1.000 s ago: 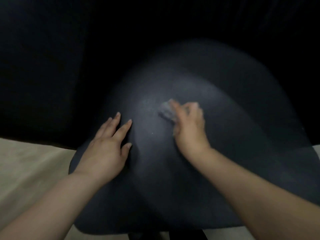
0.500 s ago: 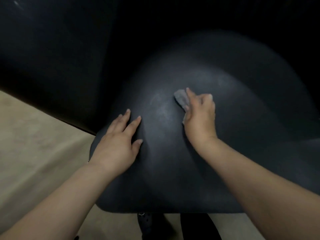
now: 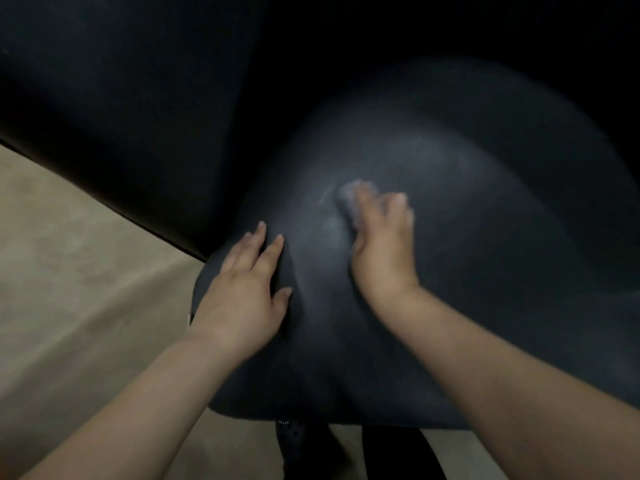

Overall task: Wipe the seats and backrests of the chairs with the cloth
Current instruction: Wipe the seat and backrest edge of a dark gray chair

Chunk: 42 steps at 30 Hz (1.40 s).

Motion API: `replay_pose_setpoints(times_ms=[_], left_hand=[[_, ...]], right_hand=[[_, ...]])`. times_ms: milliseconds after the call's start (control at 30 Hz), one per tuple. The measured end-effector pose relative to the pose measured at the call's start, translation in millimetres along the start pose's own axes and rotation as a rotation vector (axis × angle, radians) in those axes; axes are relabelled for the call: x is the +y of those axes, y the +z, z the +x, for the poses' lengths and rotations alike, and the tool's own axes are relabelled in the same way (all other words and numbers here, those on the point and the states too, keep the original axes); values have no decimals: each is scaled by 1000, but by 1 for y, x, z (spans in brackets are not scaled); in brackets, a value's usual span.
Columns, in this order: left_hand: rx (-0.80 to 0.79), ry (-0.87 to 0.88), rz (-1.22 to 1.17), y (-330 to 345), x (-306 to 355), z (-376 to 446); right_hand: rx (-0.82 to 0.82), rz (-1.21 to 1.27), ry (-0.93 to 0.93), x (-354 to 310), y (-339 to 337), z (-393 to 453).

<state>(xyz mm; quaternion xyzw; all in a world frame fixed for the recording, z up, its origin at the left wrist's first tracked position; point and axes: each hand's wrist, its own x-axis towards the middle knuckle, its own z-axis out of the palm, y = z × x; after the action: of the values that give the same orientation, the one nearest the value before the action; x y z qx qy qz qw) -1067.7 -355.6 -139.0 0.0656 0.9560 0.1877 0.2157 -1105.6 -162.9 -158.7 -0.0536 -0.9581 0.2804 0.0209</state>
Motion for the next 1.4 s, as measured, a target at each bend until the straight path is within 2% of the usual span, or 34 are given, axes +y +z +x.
replay_pose_setpoints(times_ms=[67,133,167,267,333,467,533,667,733,767,800,933,1000,1133,1200,1300,1367,1400], left_hand=[[23,-9,-8,2,2,0],[38,-18,-7,3,1,0],[46,-19,-5,4,1,0],[58,-13,14,4,-1,2],[62,-19,14,4,-1,7],[66,-64,54,1,3,9],[75,-95,47,-1,4,7],[74,-114,51,-2,3,9],[77,-117,39,-3,5,11],[77,-119,30,-3,6,11],[77,-122,24,-4,7,11],[64,-142,25,-4,10,8],[75,-161,10,-5,12,7],[88,-187,-22,-6,16,6],[100,-197,-32,-5,18,5],[120,-226,-34,-3,20,-2],[123,-223,-27,0,19,-7],[117,-218,-29,1,17,-8]], right_hand=[[-139,28,-209,-14,3,-17],[-170,-1,-316,-1,-4,3],[-136,-37,-294,10,-8,25],[14,-17,9,37,-21,92],[19,-19,42,26,-11,100],[-166,23,-307,-12,8,49],[-193,0,-362,-6,2,62],[-16,-28,-111,7,1,127],[39,-8,3,-6,14,128],[34,-5,4,-16,20,118],[-5,12,-49,-25,25,103],[-288,-29,-475,-30,19,69],[-291,-101,-483,-22,16,99],[-187,-82,-243,-40,34,132],[-292,-72,-339,-58,45,108],[-484,-28,-623,-65,46,83],[-466,-94,-675,-58,43,103],[-424,-121,-617,-54,44,116]])
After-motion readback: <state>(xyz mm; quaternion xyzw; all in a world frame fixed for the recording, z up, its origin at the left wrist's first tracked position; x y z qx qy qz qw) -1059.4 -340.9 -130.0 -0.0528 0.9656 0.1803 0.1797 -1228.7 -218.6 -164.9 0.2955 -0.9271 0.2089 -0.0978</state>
